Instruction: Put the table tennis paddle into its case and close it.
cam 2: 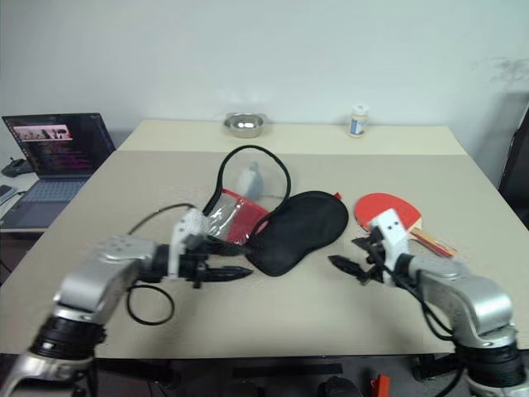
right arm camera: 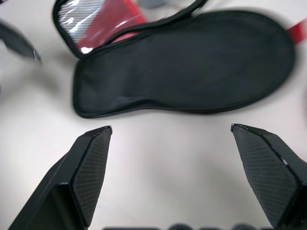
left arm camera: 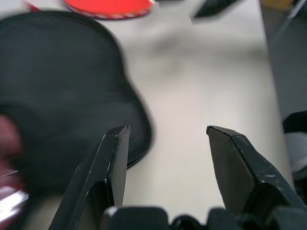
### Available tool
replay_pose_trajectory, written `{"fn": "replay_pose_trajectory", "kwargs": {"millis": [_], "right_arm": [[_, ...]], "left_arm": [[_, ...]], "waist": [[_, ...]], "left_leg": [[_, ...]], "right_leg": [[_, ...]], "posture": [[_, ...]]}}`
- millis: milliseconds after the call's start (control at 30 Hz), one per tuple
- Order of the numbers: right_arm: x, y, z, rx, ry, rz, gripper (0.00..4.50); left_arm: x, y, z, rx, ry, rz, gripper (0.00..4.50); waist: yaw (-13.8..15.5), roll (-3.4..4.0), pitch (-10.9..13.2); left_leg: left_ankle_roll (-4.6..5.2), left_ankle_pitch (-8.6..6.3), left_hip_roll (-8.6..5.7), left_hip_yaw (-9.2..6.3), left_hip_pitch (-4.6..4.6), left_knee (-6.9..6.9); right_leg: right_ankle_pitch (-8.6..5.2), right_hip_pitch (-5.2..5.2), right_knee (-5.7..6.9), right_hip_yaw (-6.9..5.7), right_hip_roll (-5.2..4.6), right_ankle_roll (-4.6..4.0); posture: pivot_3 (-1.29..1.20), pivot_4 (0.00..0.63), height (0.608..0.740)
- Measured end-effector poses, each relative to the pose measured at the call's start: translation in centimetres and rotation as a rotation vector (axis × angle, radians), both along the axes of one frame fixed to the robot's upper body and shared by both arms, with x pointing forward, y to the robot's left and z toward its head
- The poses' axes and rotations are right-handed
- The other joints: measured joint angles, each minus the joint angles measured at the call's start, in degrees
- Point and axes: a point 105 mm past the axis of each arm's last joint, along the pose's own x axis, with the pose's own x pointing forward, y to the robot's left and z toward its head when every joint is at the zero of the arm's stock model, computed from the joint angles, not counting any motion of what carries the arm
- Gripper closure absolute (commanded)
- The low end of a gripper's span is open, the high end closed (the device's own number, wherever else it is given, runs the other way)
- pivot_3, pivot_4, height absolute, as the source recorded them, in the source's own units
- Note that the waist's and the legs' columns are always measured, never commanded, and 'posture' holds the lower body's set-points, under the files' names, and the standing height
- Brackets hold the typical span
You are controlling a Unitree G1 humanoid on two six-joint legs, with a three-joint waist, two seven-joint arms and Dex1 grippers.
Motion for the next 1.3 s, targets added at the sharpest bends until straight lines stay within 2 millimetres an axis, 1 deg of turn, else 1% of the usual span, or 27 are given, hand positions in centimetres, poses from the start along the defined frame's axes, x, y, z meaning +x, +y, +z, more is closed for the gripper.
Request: {"fn": "replay_pose_trajectory", "kwargs": {"millis": [33,100,200,300,367,500,633,733,767,800,900,967,1133,1167,1300], "right_arm": [[-0.1,0.7,-0.5,0.002,0.016,0.006,0.11],[0.0,1.7,-0.9,-0.001,0.033,0.01,0.11],[0.9,3.1,-1.6,0.024,0.078,-0.021,0.11],[1.2,4.7,-2.7,0.076,0.162,-0.03,0.11],[1.7,5.0,-3.2,0.066,0.192,-0.036,0.11],[2.7,6.1,-3.1,0.087,0.201,-0.043,0.11],[3.4,8.1,-2.9,0.103,0.194,-0.031,0.11],[3.4,9.7,-2.9,0.085,0.173,0.0,0.11],[3.4,10.0,-2.9,0.074,0.161,0.007,0.52],[3.4,10.2,-3.0,0.061,0.154,0.013,0.77],[3.3,10.2,-3.3,0.03,0.147,0.028,1.79],[3.4,9.5,-3.4,0.011,0.144,0.027,2.52],[3.9,6.9,-3.5,-0.035,0.162,0.032,4.35],[4.0,6.3,-3.4,-0.041,0.167,0.038,4.46],[4.8,4.0,-2.4,-0.074,0.165,0.046,4.46]], "left_arm": [[0.1,0.5,0.2,0.001,-0.013,0.007,1.74],[0.0,0.7,0.4,0.004,-0.026,-0.002,1.74],[-0.2,1.1,0.5,0.012,-0.034,-0.009,1.74],[0.1,1.4,0.5,0.008,-0.038,0.015,1.74],[0.2,1.5,0.5,0.008,-0.038,0.023,1.74],[0.2,1.5,0.5,0.009,-0.038,0.026,1.74],[0.4,1.4,0.8,0.009,-0.05,0.024,1.74],[0.4,1.4,0.8,0.009,-0.051,0.026,1.74],[0.4,1.4,0.8,0.009,-0.051,0.027,1.68],[0.4,1.4,0.9,0.009,-0.052,0.028,1.68],[0.5,1.4,0.9,0.009,-0.055,0.036,1.68],[0.5,1.4,0.9,0.009,-0.056,0.039,1.68],[0.6,1.4,0.8,0.008,-0.055,0.041,1.68],[0.5,1.4,0.8,0.007,-0.055,0.04,1.68],[0.5,1.1,0.7,0.005,-0.055,0.033,1.68]], "waist": [[-0.01,0.01,0.01],[-0.01,0.01,0.01],[0.0,0.0,0.0],[0.0,0.0,0.01],[0.0,0.0,0.01],[-0.15,-0.02,0.0],[-0.36,-0.01,0.0],[-0.37,-0.01,0.0],[-0.37,-0.01,0.0],[-0.37,-0.01,0.0],[-0.37,-0.01,0.0],[-0.37,-0.02,0.0],[-0.35,-0.02,0.0],[-0.35,-0.02,0.0],[-0.31,-0.03,0.0]], "left_leg": [[0.0,0.0,0.01,0.0,-0.01,0.0],[0.0,0.0,-0.06,0.06,-0.06,0.01],[-0.01,-0.01,-0.12,0.18,-0.08,0.02],[-0.01,-0.01,-0.11,0.21,-0.1,0.0],[-0.01,-0.01,-0.11,0.24,-0.12,0.0],[0.0,-0.01,0.0,0.26,-0.06,0.01],[0.0,0.0,0.03,0.32,-0.05,-0.01],[0.0,0.0,0.03,0.46,-0.14,-0.05],[0.0,0.0,0.03,0.52,-0.13,-0.05],[0.0,-0.01,0.03,0.58,-0.12,-0.05],[0.0,-0.01,0.05,0.7,-0.1,-0.03],[0.0,0.0,-0.01,0.78,-0.08,0.02],[0.0,0.0,-0.06,0.87,-0.06,0.04],[0.0,0.0,-0.06,0.87,-0.06,0.04],[0.0,-0.01,-0.04,0.86,-0.06,0.0]], "right_leg": [[0.0,0.0,0.0,0.01,0.0,0.0],[0.0,-0.02,-0.02,0.04,0.0,0.0],[0.02,-0.03,-0.07,0.14,-0.02,0.04],[0.03,-0.07,-0.05,0.18,-0.03,0.03],[0.03,-0.13,-0.02,0.21,-0.02,0.03],[0.04,-0.14,0.05,0.23,-0.02,0.0],[0.08,-0.25,0.12,0.28,0.07,-0.07],[0.05,-0.51,0.3,0.45,0.15,-0.12],[0.03,-0.54,0.39,0.55,0.15,-0.15],[0.02,-0.59,0.46,0.64,0.14,-0.15],[0.02,-0.63,0.52,0.76,0.08,-0.15],[0.03,-0.63,0.54,0.81,0.08,-0.13],[0.06,-0.63,0.54,0.9,0.07,-0.08],[0.06,-0.63,0.54,0.9,0.08,-0.08],[0.05,-0.64,0.52,0.9,0.08,-0.09]], "posture": [[0.0,0.15,0.74],[0.0,0.15,0.74],[0.0,0.15,0.74],[0.0,0.15,0.74],[0.0,0.15,0.74],[0.0,0.15,0.74],[0.0,0.15,0.74],[0.0,0.15,0.74],[0.0,0.15,0.74],[0.0,0.15,0.74],[0.0,0.15,0.74],[0.0,0.15,0.74],[0.0,0.15,0.74],[0.0,0.15,0.74],[0.0,0.15,0.74]]}}
